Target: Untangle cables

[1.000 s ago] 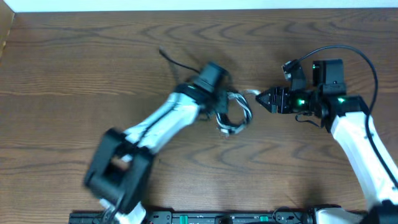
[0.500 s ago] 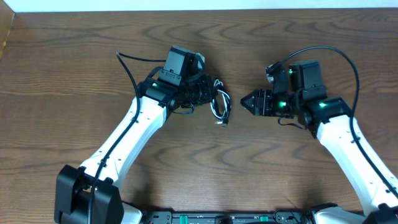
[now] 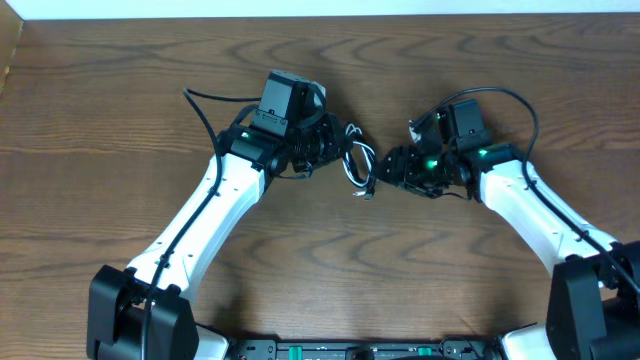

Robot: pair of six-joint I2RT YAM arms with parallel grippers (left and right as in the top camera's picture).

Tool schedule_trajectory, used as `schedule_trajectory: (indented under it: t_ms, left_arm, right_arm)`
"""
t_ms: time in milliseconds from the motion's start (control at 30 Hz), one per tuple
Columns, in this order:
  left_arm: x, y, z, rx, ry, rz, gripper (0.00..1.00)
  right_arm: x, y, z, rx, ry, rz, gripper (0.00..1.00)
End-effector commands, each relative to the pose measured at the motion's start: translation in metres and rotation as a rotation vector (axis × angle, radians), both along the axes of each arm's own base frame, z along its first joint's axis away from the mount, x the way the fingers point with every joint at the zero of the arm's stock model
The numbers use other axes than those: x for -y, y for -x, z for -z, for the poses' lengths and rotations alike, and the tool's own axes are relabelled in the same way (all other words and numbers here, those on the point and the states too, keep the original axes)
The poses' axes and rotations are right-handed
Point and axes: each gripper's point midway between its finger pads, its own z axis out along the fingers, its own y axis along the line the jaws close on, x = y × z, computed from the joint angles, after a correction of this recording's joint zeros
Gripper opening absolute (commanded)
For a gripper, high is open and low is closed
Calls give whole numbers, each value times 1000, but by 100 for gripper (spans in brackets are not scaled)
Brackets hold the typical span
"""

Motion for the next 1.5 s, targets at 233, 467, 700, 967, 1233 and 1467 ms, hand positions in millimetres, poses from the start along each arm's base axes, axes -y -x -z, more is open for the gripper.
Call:
schedule_trajectory:
  t_ms: [233,467,700,967,1233,1467]
  left_arm:
    - [3,-10,-18,-102,121,-173,7]
    - [4,-9,-18,-136,140,-199,7]
    - [4,-8,-17,-143,139,-199,7]
    - [10,0,-20,-82,127,-71,7]
    - [25,18,-32,42,163,188,7]
    - [34,31,-41,157,193,365,7]
  right_arm:
    - [-28,-4,0,-195,-145,126,44]
    - [-34,-15,-7,-160,-180,139,15]
    - [-31,-22,-10,-113,-187,131,1]
    - [-19,-36,-19,-72,-229,142,1]
    - [5,-56,-35,-8,-308,160,1]
    - [9,-63,-53,42,-392,124,1]
